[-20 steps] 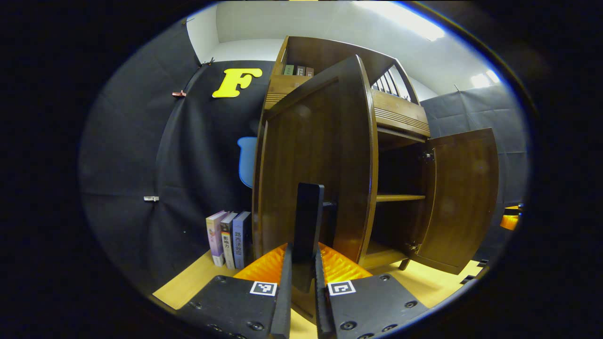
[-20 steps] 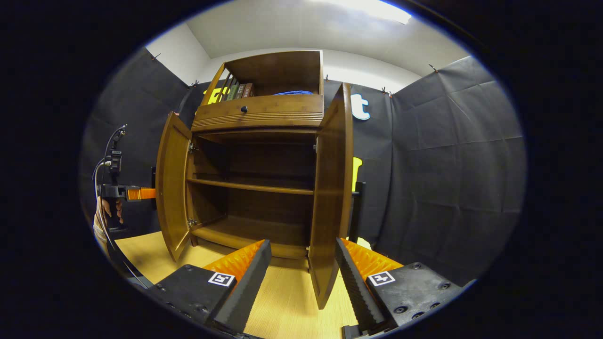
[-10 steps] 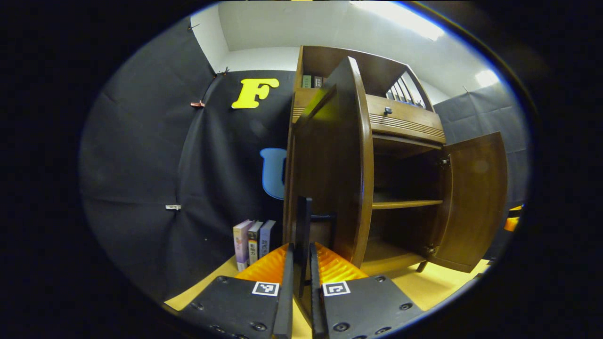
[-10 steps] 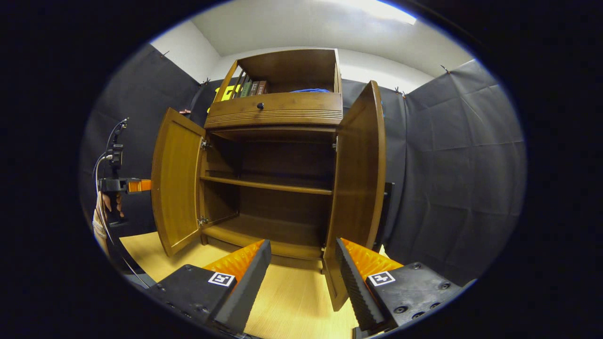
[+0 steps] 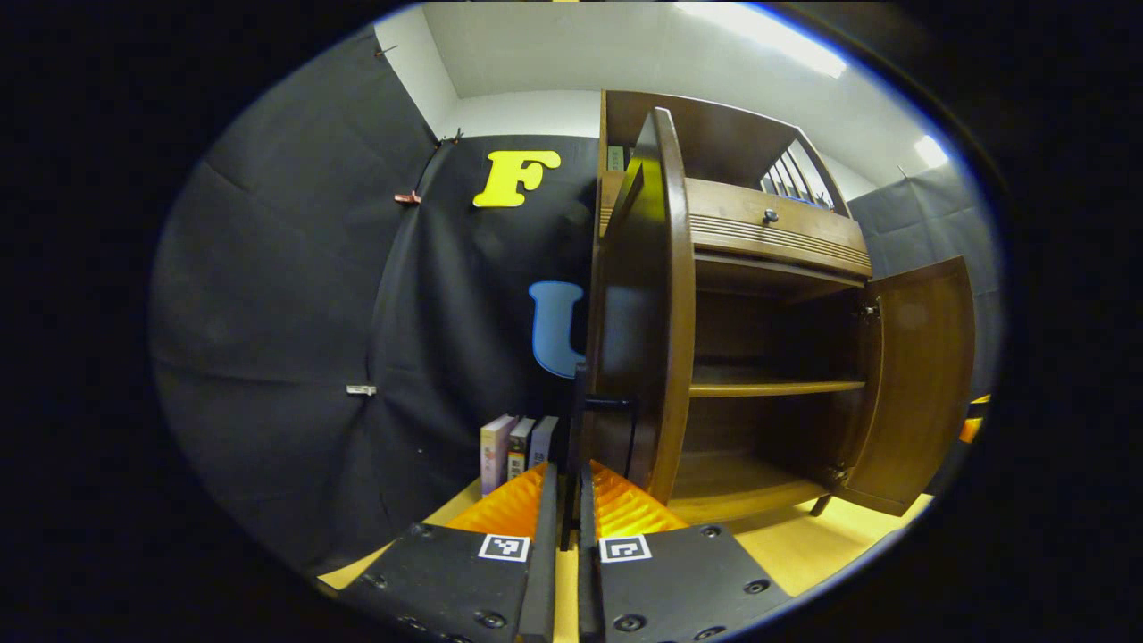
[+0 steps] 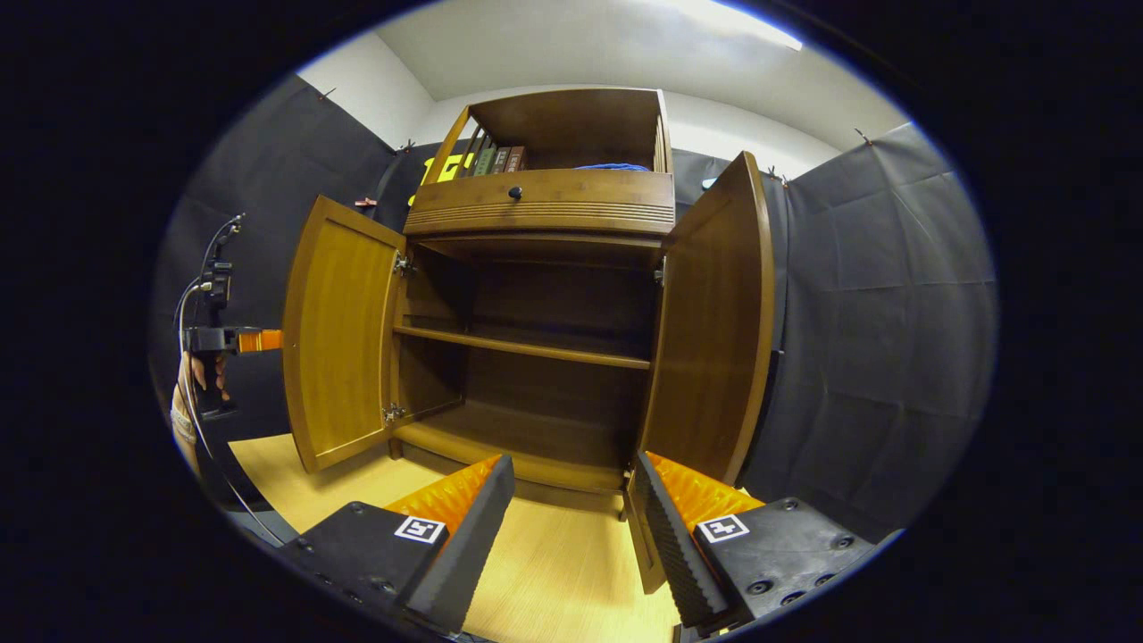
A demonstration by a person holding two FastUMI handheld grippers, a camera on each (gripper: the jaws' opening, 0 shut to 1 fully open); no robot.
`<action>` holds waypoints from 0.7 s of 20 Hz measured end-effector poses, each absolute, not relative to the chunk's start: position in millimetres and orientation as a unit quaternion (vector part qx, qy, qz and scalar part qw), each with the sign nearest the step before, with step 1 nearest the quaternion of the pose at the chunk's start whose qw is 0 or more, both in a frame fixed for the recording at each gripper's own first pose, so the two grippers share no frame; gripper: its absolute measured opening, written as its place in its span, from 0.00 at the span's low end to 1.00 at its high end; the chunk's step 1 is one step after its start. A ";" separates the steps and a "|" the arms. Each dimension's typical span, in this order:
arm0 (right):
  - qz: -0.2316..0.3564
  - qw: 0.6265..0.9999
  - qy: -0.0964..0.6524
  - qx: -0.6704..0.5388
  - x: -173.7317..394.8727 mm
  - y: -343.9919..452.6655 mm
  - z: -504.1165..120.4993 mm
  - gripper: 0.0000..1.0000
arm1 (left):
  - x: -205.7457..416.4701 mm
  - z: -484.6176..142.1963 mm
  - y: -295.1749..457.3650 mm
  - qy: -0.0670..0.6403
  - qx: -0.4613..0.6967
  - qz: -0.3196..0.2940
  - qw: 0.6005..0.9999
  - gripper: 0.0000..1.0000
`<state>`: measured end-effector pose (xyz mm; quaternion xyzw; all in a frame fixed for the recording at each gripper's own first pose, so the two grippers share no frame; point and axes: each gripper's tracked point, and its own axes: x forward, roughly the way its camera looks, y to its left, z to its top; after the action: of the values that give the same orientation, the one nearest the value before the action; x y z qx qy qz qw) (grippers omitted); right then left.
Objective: Open the right door of the double-door shoe cabinet with the right hand, and open the left door with the left hand.
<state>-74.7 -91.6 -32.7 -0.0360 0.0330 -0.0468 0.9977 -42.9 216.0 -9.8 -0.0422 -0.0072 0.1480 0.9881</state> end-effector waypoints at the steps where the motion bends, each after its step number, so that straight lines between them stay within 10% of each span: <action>1: -0.043 0.998 0.032 -0.035 -73.0 -89.1 -31.3 0.87 | -46.9 -4.5 213.1 -0.011 -0.043 0.144 0.989 0.14; 12: 0.006 1.000 0.008 -0.025 -64.0 -48.2 -17.2 0.97 | -79.3 14.0 123.9 0.009 -0.024 0.086 0.996 0.34; 14: 0.014 1.000 0.004 -0.017 -59.1 -38.4 -14.4 0.97 | -71.7 15.6 97.9 0.005 -0.017 0.065 0.998 0.61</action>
<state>-59.1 -38.4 -14.4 -0.0174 0.0040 0.0138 0.9997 -71.7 97.9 15.6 -0.0170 0.0052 0.0654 0.9977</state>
